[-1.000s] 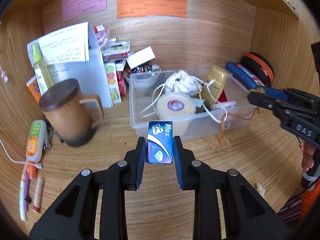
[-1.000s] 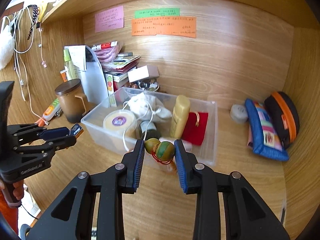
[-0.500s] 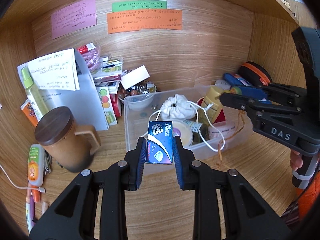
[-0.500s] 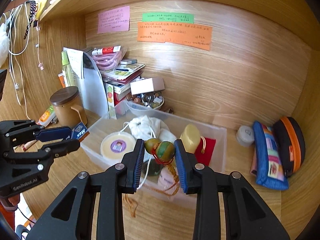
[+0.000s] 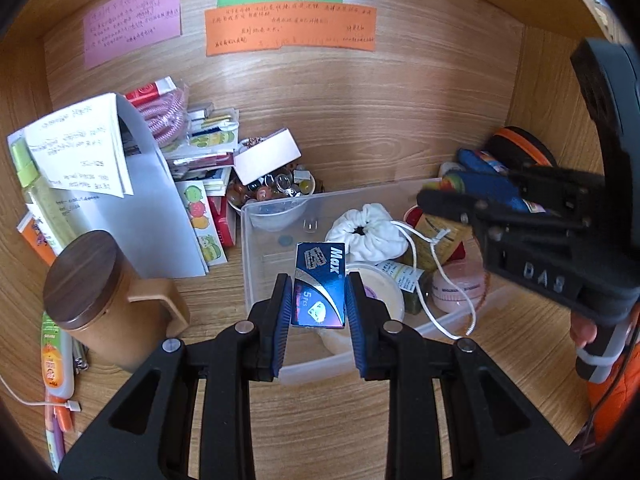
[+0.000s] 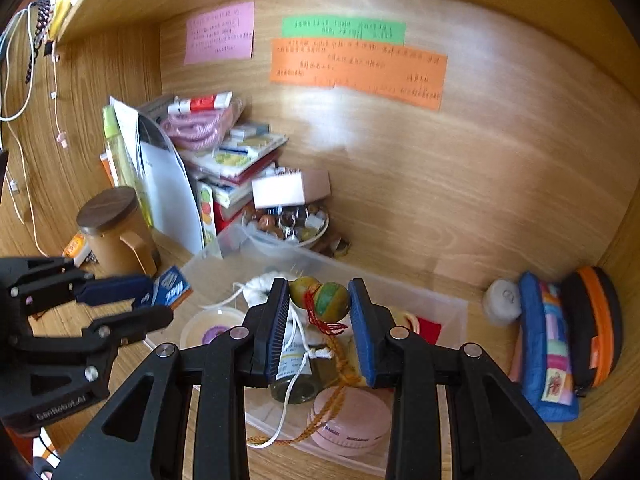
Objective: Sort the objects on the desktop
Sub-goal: 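Carry the Max box with the left tool while the right tool carries the beaded cord over the box, then open the left tool releasing the Max box while the right tool releases the cord into the box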
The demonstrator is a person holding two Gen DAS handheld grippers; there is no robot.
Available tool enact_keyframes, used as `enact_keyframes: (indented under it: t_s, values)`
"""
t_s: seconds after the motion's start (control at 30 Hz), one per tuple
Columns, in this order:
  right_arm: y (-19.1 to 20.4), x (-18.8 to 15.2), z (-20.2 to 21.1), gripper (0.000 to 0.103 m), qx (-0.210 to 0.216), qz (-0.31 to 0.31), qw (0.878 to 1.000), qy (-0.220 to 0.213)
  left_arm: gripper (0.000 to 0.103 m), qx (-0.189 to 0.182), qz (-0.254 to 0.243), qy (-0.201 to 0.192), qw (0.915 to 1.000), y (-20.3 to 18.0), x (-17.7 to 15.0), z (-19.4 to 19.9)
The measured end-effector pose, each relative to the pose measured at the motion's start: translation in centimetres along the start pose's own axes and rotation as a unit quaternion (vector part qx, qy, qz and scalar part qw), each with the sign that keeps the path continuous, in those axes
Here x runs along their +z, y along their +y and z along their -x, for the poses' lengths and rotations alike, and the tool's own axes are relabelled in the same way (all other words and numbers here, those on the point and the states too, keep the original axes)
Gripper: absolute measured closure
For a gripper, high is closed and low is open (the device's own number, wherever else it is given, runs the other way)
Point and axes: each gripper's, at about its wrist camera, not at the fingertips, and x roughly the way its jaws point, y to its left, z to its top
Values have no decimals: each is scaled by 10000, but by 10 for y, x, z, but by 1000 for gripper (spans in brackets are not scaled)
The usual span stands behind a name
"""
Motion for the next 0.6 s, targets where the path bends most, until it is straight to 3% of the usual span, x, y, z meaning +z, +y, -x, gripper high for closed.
enact_keyframes:
  t_s: [0.6]
  values:
    - [2, -21, -30, 75, 400, 89, 9987, 294, 77, 152, 47, 311, 9994, 1, 14, -53]
